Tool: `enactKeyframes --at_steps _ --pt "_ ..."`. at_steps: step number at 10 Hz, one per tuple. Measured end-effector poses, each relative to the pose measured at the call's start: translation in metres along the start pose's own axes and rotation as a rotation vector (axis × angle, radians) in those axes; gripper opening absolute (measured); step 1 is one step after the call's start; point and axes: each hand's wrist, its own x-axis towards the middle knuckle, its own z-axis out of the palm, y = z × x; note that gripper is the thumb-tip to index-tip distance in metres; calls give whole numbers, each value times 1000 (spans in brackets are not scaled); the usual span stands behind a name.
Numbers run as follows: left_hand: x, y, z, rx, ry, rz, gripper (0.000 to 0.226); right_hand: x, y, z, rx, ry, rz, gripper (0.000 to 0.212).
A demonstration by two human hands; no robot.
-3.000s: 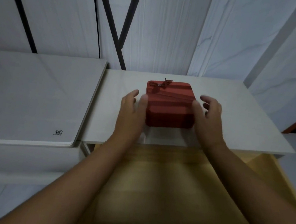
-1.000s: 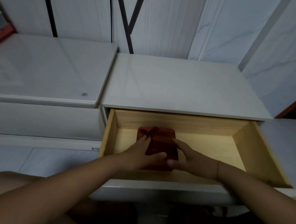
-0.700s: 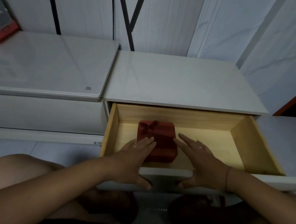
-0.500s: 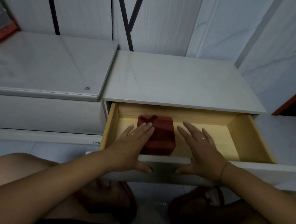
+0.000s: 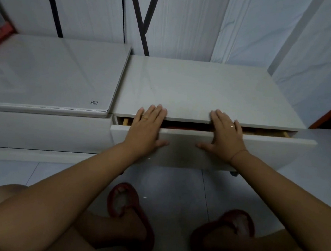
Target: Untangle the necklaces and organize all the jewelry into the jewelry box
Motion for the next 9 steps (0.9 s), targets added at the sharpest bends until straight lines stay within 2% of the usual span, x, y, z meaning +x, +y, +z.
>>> enactKeyframes --at_steps 2,5,6,8,9 --pt "10 -12 15 -10 103 -4 72 10 12 14 -26 151 -15 83" --pt "16 -19 29 -56 272 38 68 21 23 25 -9 311 -47 73" --pt "15 -18 31 -69 263 27 69 20 23 25 -4 339 -64 75" --pt "10 -17 44 -57 277 35 94 20 26 31 29 321 -97 87" --pt "11 -13 54 -57 480 121 54 19 25 43 148 417 -150 71"
